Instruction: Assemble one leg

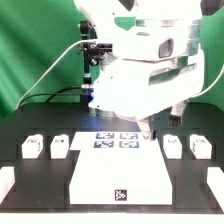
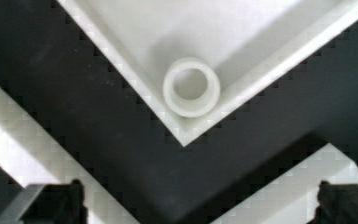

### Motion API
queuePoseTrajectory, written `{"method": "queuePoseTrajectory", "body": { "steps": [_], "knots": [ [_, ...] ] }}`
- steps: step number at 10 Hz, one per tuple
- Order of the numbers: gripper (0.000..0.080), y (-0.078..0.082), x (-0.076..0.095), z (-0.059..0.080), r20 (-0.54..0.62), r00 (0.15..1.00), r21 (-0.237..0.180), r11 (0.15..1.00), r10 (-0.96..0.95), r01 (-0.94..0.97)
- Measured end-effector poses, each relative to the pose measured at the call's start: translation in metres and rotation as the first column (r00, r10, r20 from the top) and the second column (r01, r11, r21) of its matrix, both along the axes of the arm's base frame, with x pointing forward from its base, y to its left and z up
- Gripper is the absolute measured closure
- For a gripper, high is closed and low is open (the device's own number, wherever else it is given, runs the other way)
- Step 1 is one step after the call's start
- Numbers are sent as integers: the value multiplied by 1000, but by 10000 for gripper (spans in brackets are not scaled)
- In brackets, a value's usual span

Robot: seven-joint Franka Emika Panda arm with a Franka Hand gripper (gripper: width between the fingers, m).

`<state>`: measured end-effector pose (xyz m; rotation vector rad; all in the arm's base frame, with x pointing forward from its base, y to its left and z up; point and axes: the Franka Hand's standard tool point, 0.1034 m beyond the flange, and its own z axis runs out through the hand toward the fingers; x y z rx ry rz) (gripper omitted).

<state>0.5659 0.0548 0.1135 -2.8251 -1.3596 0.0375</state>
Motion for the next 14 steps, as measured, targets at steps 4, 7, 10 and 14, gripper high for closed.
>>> {"method": "queuePoseTrajectory", "body": {
  "steps": [4,7,10,14],
  "knots": [
    [150,0,0,0,0,1000,0,1000,0,0],
    [150,0,0,0,-1,1000,0,1000,15,-15],
    [150,-9,-42,-18,14,968,2,968,250,-250],
    [150,-50,-79,-30,17,761,3,761,649,-649]
  ]
}}
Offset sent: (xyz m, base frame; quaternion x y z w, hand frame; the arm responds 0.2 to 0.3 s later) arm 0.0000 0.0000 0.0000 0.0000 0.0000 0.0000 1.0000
